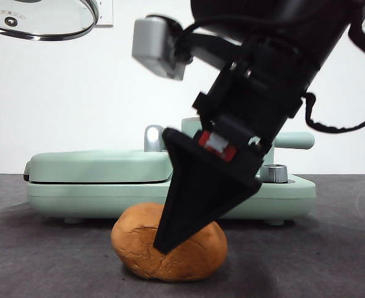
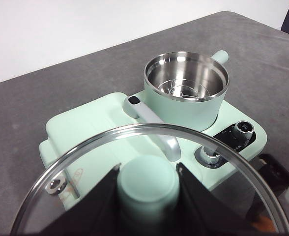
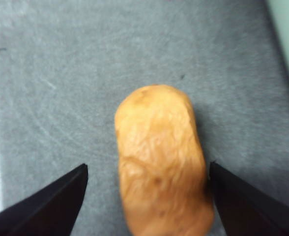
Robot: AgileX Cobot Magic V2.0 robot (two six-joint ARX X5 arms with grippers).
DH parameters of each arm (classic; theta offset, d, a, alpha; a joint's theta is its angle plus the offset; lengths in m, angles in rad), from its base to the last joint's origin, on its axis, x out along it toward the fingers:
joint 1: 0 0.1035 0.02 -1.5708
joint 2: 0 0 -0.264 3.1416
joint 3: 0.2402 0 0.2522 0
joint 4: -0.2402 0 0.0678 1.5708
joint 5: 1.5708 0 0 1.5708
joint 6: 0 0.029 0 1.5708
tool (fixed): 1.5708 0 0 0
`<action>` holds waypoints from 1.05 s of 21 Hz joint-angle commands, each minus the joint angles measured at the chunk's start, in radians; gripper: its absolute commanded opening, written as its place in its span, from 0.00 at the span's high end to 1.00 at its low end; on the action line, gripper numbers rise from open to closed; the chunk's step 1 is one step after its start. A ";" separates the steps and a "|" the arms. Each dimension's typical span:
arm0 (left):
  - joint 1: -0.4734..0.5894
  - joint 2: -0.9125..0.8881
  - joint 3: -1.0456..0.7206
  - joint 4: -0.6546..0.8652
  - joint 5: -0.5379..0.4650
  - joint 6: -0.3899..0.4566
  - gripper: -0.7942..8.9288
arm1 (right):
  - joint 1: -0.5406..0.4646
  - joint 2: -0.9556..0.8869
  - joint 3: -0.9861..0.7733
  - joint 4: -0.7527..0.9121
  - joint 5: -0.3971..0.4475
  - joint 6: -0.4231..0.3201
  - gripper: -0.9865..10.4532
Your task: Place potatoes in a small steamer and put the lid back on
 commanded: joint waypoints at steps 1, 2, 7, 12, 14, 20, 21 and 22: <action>-0.002 -0.002 0.013 0.027 0.000 -0.004 0.90 | 0.017 0.032 0.018 0.022 -0.002 -0.011 0.59; -0.002 -0.002 0.013 0.026 0.000 -0.005 0.90 | 0.018 0.035 0.018 0.024 0.001 -0.011 0.65; -0.002 -0.002 0.013 0.025 0.000 -0.005 0.90 | 0.020 0.018 0.018 0.019 0.026 0.025 0.72; -0.002 -0.002 0.013 0.026 0.000 -0.005 0.90 | 0.015 -0.176 0.049 -0.066 0.049 0.172 0.72; -0.002 -0.002 0.013 0.026 0.000 -0.005 0.90 | 0.004 -0.258 0.095 -0.153 0.093 0.257 0.72; -0.002 -0.002 0.013 0.027 0.000 -0.004 0.90 | -0.113 -0.301 0.394 -0.492 0.161 0.431 0.72; -0.002 -0.002 0.013 0.027 0.000 -0.004 0.90 | -0.137 -0.289 0.439 -0.521 0.161 0.439 0.72; -0.002 -0.002 0.013 0.027 0.000 -0.003 0.90 | -0.156 -0.275 0.475 -0.539 0.161 0.439 0.72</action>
